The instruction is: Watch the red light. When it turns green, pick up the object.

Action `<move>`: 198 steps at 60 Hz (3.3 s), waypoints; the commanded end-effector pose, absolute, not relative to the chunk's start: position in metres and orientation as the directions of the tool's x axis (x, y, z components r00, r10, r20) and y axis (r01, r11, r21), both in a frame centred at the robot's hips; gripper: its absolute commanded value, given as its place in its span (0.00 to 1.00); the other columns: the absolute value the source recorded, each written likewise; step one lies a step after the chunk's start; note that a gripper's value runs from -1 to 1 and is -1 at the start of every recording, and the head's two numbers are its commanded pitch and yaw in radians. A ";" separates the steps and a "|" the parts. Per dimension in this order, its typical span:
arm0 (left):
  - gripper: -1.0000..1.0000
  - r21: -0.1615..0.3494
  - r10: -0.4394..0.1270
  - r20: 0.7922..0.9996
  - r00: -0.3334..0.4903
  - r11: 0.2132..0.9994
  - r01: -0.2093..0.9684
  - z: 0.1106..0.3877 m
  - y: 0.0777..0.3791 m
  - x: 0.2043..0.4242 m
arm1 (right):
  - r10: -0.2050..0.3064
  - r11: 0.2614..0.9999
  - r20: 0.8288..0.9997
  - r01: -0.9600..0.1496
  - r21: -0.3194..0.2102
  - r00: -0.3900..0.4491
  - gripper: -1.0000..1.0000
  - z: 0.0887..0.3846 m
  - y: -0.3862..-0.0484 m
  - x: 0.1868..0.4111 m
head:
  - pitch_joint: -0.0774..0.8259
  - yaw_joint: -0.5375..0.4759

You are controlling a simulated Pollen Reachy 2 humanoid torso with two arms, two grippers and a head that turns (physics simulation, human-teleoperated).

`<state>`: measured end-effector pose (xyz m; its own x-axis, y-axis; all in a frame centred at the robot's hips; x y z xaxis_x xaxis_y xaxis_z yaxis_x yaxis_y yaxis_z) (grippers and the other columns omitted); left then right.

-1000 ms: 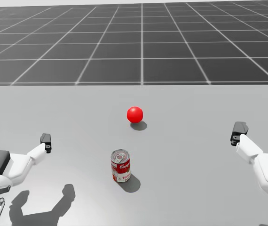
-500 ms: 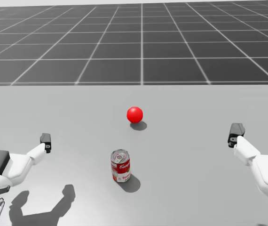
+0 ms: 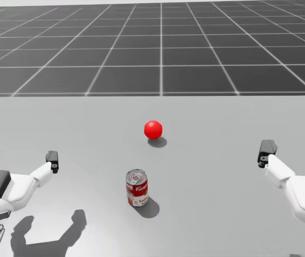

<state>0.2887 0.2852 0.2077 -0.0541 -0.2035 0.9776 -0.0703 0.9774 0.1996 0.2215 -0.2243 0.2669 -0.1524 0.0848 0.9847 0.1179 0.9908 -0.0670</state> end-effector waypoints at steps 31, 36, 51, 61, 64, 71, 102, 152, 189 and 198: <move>0.00 0.183 -0.186 0.981 -0.058 0.981 -0.059 0.209 0.286 0.288 | 0.064 0.992 0.987 0.118 -0.046 -0.150 0.00 0.266 -0.222 0.221 | 0.56 0.57; 0.00 0.185 -0.188 0.980 -0.057 0.981 -0.059 0.208 0.286 0.288 | 0.064 0.992 0.987 0.118 -0.046 -0.149 0.00 0.266 -0.222 0.221 | 0.56 0.57; 0.00 0.187 -0.190 0.980 -0.056 0.981 -0.059 0.209 0.285 0.288 | 0.064 0.992 0.987 0.117 -0.047 -0.149 0.00 0.266 -0.221 0.221 | 0.61 0.57; 0.00 0.188 -0.191 0.980 -0.054 0.980 -0.058 0.208 0.285 0.288 | 0.065 0.992 0.987 0.115 -0.048 -0.148 0.00 0.265 -0.221 0.221 | 0.72 0.59; 0.00 0.189 -0.192 0.980 -0.053 0.980 -0.059 0.208 0.285 0.288 | 0.064 0.992 0.987 0.113 -0.047 -0.148 0.00 0.265 -0.221 0.220 | 0.74 0.60; 0.00 0.192 -0.195 0.980 -0.051 0.980 -0.056 0.208 0.285 0.289 | 0.064 0.993 0.987 0.112 -0.048 -0.149 0.00 0.265 -0.221 0.220 | 0.77 0.61; 0.00 0.085 -0.181 0.963 0.198 0.906 0.415 0.220 0.247 0.259 | 0.095 0.987 0.983 0.142 -0.073 -0.156 0.00 0.263 -0.220 0.223 | 0.77 0.62; 0.00 0.035 -0.298 0.899 0.321 0.780 0.625 0.180 0.136 0.304 | 0.130 0.980 0.975 0.174 -0.099 -0.178 0.00 0.264 -0.225 0.223 | 0.77 0.62; 0.07 -0.110 -0.190 0.901 0.390 0.769 0.629 0.166 0.112 0.342 | 0.119 0.982 0.977 0.165 -0.090 -0.176 0.00 0.265 -0.228 0.222 | 0.77 0.61; 1.00 -0.124 -0.171 0.909 0.380 0.759 0.639 0.167 0.112 0.338 | 0.116 0.983 0.978 0.162 -0.087 -0.176 0.00 0.265 -0.229 0.222 | 0.77 0.61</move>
<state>0.3453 0.1356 0.1719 0.3616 -0.2511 0.8979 0.6209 0.7833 -0.0310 0.2228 -0.2305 0.2665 -0.1791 0.1387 0.9740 0.1631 0.9805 -0.1097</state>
